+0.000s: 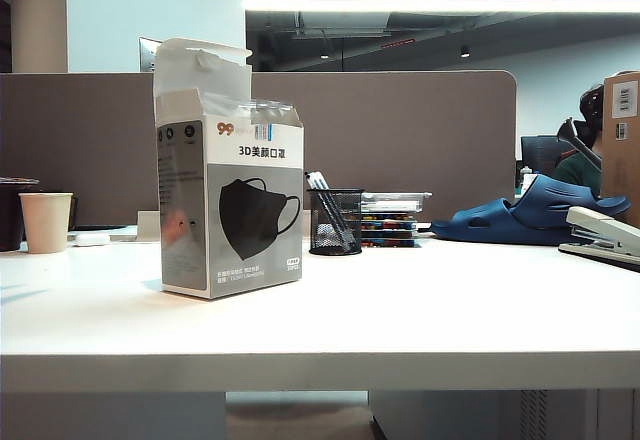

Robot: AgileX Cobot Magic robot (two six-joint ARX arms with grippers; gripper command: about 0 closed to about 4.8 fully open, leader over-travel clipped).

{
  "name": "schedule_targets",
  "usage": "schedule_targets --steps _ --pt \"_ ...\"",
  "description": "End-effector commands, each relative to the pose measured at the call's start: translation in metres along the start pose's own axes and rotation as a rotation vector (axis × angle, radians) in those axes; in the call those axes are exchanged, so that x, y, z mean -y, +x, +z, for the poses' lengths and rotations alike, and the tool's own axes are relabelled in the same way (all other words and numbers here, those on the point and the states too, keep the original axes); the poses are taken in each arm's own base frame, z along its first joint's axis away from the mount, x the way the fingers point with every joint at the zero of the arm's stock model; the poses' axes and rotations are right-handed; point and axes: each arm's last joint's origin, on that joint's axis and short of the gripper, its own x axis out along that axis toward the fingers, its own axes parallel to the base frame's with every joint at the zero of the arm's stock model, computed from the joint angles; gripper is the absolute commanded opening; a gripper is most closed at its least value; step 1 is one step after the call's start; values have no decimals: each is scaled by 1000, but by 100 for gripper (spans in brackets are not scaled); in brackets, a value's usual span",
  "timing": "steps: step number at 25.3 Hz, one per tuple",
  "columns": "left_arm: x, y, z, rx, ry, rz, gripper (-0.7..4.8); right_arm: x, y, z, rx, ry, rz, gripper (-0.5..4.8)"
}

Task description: Put the mask into the mask box.

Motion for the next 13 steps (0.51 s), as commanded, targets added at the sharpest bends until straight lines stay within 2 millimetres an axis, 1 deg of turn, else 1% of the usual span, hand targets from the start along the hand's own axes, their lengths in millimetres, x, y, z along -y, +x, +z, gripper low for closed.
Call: schedule_targets --steps 1,3,5,8,9,10,11,13 --pt "12 -26 14 -23 51 161 70 -5 -15 -21 -14 0 -65 -9" --pt "19 -37 20 -25 89 191 40 -8 -20 -34 -20 2 -63 -9" --pt "26 -49 24 -29 95 220 -9 -11 -24 -44 -17 17 -63 -9" --pt "37 -66 28 -41 107 245 -6 -15 -33 -60 -7 69 -65 -9" --pt "44 -77 29 -55 132 243 -6 -18 -39 -70 4 76 -76 -9" --pt "51 -85 30 -58 137 248 -6 -21 -45 -79 14 73 -78 -9" --pt "56 -91 31 -57 151 251 -6 -22 -47 -83 18 73 -78 -9" --pt "71 -108 35 -36 186 226 -6 -28 -60 -103 36 81 -80 -9"
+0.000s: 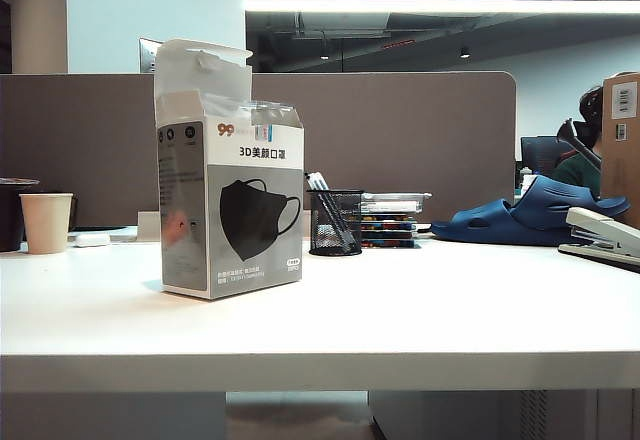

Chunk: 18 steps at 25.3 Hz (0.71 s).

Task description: Put the mask into the mask box.

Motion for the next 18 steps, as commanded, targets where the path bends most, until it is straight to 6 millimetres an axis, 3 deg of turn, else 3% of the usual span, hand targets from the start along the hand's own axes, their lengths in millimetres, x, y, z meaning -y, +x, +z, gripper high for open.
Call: schedule_targets --steps 1,10,14,18 --pt "10 -22 4 23 50 -18 -6 -4 -15 -17 45 25 -6 -9" --pt "18 -67 -5 77 38 145 -6 -11 -37 -59 98 44 -6 -9" --pt "27 -87 -28 125 18 151 -6 -14 -47 -77 138 42 -5 -9" --pt "30 -92 -42 130 19 151 -6 -15 -53 -82 169 37 -7 -9"
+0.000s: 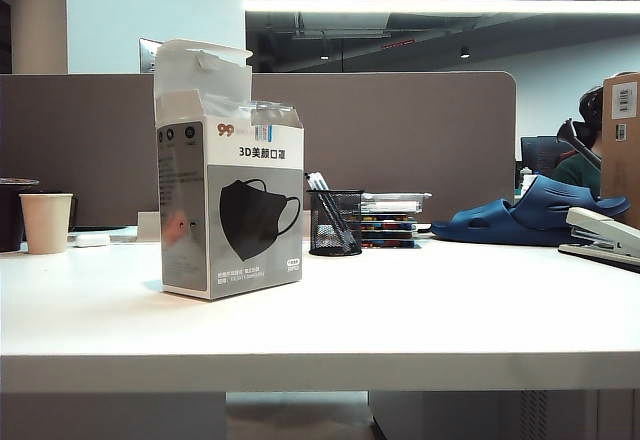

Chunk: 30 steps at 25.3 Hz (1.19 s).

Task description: Put the mask into the mask box.

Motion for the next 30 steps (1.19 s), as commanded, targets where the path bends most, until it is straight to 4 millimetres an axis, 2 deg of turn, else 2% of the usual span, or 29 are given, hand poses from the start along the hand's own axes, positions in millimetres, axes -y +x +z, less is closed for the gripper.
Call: schedule_targets --steps 1,4,7,12,19,24,30 --pt "1 1 -7 -42 -8 -3 -6 -1 -3 -1 35 -2 0 -9" --pt "2 7 -22 -94 -10 -8 -6 -1 -2 -14 25 0 0 -9" --pt "4 18 -47 -150 -16 -12 -6 0 6 -35 12 2 4 -9" --pt "7 31 -77 -132 -19 -6 -6 1 18 -52 53 -4 4 -9" --pt "11 41 -120 -145 -112 40 -6 4 34 -82 49 -3 -7 -9" --pt "12 43 -132 -134 -112 41 -6 4 40 -95 45 -3 -7 -9" --pt "13 44 -140 -119 -99 41 -6 5 52 -125 72 -7 -6 -9"
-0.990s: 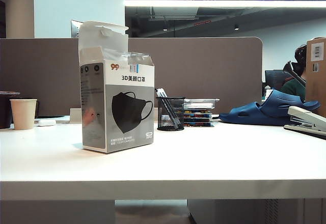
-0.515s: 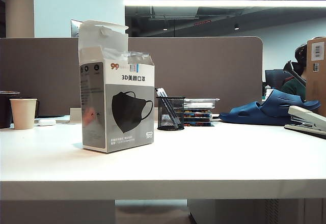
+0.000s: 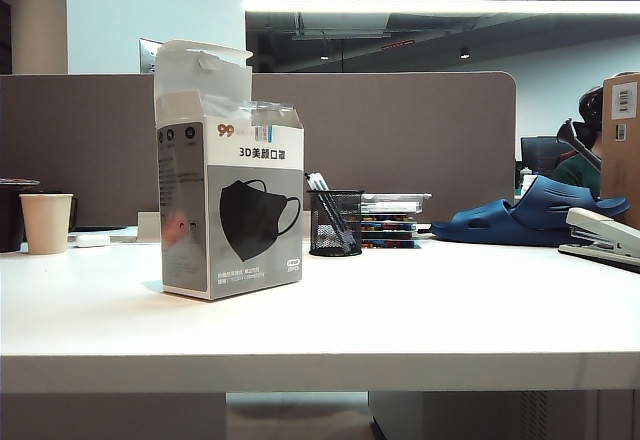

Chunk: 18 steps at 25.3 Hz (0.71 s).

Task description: Put the mask into the mask box.

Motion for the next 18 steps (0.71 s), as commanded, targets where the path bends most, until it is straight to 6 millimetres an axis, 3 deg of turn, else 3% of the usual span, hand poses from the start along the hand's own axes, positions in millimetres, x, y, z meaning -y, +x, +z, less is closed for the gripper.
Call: schedule_targets --steps 1,11,18 --pt "0 1 -2 27 6 6 -6 0 3 -6 48 -6 -1 -9" --pt "0 4 -22 -6 3 6 -6 0 4 -12 24 -3 -1 -8" --pt "1 4 -23 -20 3 2 -6 0 4 -13 12 -1 3 -8"
